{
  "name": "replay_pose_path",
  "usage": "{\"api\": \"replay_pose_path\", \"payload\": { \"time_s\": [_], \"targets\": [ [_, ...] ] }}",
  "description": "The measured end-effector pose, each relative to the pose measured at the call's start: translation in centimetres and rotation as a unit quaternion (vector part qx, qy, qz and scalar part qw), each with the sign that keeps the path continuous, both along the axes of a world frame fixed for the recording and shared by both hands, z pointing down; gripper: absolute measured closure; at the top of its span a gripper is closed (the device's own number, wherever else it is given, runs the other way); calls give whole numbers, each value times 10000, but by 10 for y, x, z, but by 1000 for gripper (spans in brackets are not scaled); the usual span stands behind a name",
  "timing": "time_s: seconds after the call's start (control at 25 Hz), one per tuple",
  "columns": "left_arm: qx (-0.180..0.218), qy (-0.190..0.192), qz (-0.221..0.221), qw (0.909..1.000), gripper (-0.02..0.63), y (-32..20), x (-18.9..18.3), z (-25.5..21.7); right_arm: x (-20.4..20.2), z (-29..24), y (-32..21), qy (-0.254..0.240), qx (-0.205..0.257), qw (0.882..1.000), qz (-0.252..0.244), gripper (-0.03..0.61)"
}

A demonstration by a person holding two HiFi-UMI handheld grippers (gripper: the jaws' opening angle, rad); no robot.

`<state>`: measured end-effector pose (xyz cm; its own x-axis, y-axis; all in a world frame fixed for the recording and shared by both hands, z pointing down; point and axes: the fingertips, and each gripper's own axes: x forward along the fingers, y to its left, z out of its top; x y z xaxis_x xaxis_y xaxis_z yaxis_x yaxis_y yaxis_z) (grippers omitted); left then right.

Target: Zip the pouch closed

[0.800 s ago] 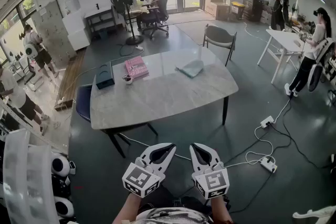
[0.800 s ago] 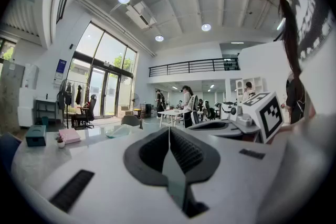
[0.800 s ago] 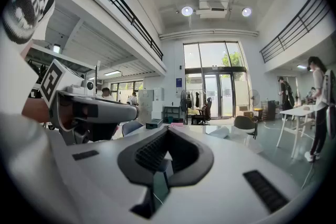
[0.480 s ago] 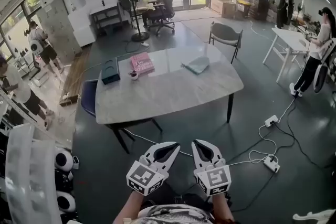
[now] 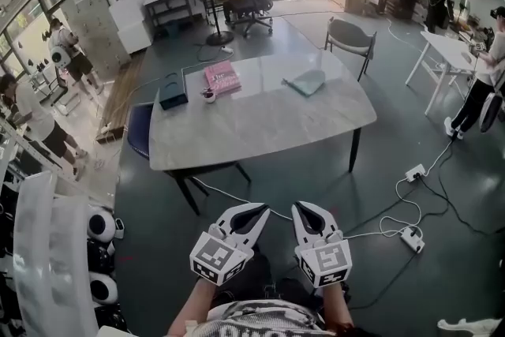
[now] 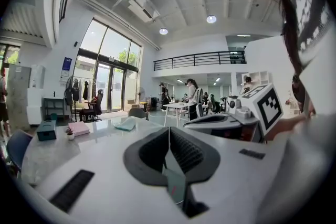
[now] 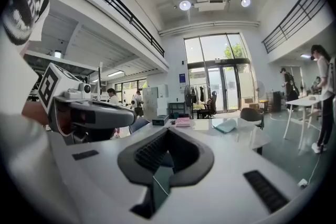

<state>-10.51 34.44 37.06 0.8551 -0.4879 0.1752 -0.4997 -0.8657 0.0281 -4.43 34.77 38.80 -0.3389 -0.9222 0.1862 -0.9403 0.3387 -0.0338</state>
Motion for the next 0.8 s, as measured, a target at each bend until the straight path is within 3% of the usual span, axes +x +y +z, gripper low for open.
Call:
{"api": "replay_pose_path", "payload": {
  "time_s": [0.4, 0.8],
  "targets": [
    [-153, 33, 67, 9999, 598, -71, 13, 19, 8, 25, -62, -274, -235, 9993, -8, 578],
    [-106, 112, 511, 9986, 598, -219, 47, 16, 25, 29, -206, -211, -396, 9989, 156, 578]
  ]
}}
